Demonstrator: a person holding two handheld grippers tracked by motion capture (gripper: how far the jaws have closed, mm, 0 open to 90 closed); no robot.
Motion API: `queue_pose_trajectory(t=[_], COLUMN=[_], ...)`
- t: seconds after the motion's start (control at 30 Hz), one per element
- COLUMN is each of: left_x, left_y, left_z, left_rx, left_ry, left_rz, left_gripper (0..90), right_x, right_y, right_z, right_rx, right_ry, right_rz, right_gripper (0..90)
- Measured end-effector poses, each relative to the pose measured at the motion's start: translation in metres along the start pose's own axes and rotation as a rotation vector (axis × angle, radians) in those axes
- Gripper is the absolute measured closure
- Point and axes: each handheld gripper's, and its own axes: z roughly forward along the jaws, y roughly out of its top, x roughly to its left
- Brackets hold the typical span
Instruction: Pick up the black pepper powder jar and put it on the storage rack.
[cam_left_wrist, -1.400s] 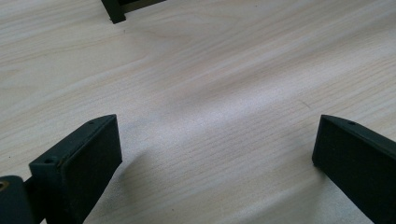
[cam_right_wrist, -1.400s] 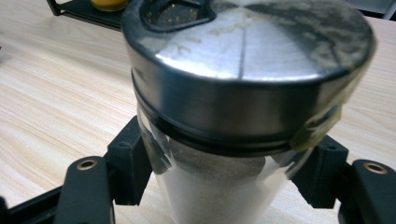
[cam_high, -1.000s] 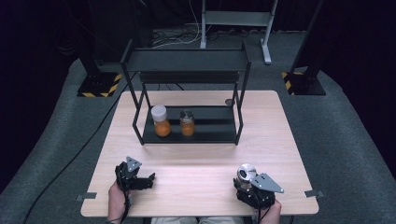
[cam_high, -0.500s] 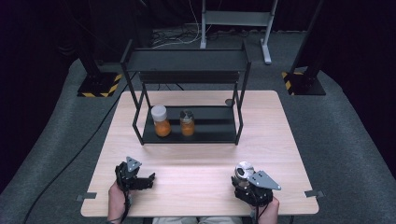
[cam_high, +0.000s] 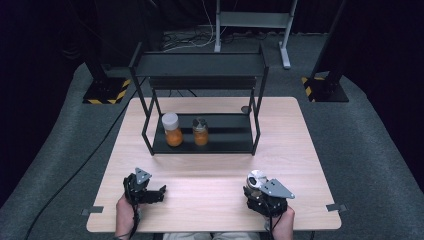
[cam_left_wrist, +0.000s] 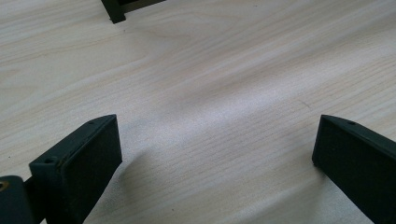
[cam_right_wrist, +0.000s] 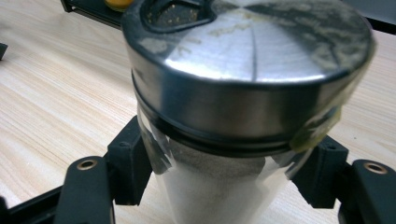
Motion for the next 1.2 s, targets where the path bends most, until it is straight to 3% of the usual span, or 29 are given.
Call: queue_pose_trajectory(t=[0.17, 1.2], left_x=[0.0, 0.0], left_y=[0.0, 0.0], left_z=[0.0, 0.0], left_rx=[0.0, -0.001], left_ry=[0.001, 0.001], left_rz=[0.001, 0.0], left_gripper=[1.1, 1.1], right_x=[0.0, -0.01], right_y=[0.004, 0.017], right_z=[0.003, 0.018], right_rx=[0.005, -0.003], right_ry=[0.006, 0.041], right_rz=[-0.018, -0.006], right_gripper=[30.3, 30.4])
